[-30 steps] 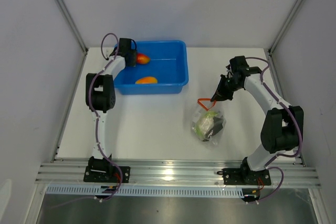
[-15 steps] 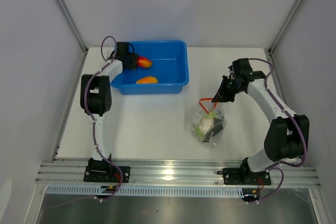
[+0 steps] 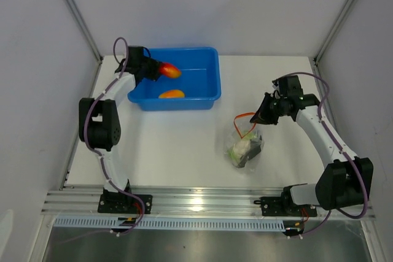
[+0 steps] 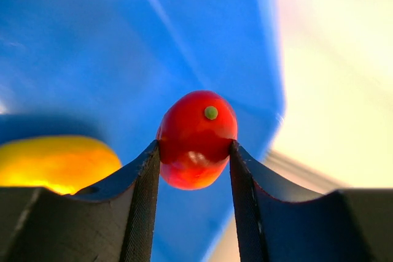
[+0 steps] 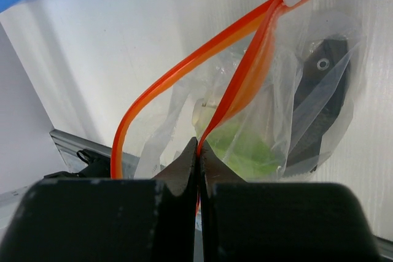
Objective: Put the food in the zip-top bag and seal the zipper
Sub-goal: Pick up the fake fruit from the bin, then place the fake fruit in the zipper food storage bag.
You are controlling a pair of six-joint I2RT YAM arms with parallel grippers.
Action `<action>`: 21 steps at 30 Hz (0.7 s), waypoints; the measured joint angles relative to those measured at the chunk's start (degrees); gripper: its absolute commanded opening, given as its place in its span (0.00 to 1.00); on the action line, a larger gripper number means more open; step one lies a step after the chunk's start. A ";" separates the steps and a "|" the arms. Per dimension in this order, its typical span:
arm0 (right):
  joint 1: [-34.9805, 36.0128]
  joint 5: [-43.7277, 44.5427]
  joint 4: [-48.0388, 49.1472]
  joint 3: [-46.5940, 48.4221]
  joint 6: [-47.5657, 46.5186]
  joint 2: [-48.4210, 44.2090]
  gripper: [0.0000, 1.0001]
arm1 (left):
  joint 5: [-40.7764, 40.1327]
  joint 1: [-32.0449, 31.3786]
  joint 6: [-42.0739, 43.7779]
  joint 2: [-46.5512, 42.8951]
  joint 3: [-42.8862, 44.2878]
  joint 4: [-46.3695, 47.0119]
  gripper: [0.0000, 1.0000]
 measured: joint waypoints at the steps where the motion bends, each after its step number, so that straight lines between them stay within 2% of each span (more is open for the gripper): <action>1: 0.00 0.02 0.00 -0.33 0.00 -0.70 0.00 | 0.48 -0.02 0.85 -1.42 -0.11 -0.24 0.01; 6: 0.00 0.90 -0.15 -1.55 -0.26 -3.52 0.00 | 4.33 -0.61 5.97 -8.63 -0.15 -2.16 0.01; 11: 0.02 1.42 -0.17 -1.88 -0.68 -5.42 0.00 | 9.27 -2.78 10.97 -16.76 -4.37 -3.17 0.01; 17: 1.44 2.58 -0.39 -1.66 -0.68 -6.29 0.00 | 16.96 -9.29 17.20 -23.80 -6.36 -4.63 0.00; 21: 3.93 3.91 -1.05 0.17 -0.66 -6.43 0.00 | 22.27 -15.52 21.88 -25.75 -3.82 -7.78 0.00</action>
